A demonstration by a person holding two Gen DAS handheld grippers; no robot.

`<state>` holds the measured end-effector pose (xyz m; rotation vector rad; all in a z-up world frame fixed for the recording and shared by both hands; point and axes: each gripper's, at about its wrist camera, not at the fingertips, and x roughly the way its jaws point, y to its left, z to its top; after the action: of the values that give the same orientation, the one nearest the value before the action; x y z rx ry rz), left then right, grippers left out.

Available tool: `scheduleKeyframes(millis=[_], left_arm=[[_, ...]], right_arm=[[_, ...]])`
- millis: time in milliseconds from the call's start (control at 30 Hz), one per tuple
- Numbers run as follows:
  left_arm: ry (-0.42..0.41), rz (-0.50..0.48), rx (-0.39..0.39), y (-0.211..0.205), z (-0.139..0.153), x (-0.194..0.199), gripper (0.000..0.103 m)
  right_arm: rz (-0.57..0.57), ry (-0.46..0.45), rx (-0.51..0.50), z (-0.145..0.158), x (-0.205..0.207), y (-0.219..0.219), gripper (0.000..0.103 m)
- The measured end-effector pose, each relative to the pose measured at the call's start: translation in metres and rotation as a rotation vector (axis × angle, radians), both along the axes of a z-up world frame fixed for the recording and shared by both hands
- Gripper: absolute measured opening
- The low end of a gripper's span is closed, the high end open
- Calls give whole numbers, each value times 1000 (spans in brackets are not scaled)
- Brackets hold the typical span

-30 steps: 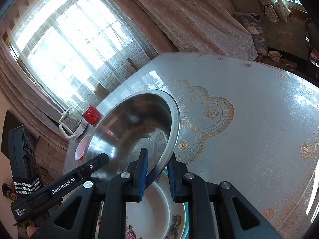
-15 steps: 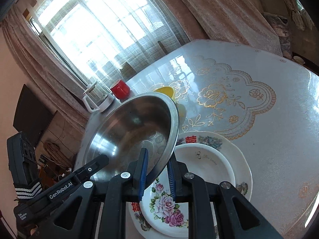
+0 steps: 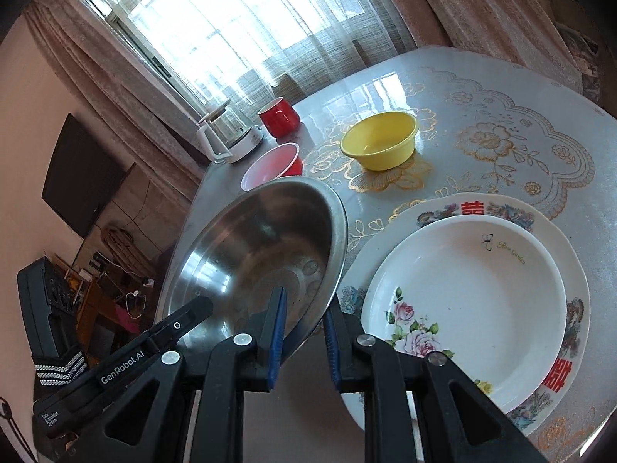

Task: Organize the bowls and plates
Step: 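Carry the steel bowl beside the plate stack and lower it onto the table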

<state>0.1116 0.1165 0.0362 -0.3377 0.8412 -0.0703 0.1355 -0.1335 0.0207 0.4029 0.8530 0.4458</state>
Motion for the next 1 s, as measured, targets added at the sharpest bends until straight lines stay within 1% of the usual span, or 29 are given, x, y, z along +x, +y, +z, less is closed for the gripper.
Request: scheduleKeyframes(millis=[233,400,500,800,833,900,1000], left_arm=[[27,39,-2,21,-18,-14,27],[40,64,19,28,-27,-18,27],[54,74,18,32,-32,-19,27],[66,68,51,26,-41,-21,27],[67,70,51,26,-42,-21,27],[70,71,57,27,-45,-22,27],[80,70,48,28,-49,-23,27]], right_arm=[[50,45,-19,-13,-2,25,19],[78,76,-33,-24,-4,38,20],[88,87,-38,-29,-3,43,21],[95,104,-57,-37,-3,47,21],[95,111,-52,-38,-3,46,23],[103,117,-40,-38,-3,46,23],[114,133,-17,-40,-5,43,27]])
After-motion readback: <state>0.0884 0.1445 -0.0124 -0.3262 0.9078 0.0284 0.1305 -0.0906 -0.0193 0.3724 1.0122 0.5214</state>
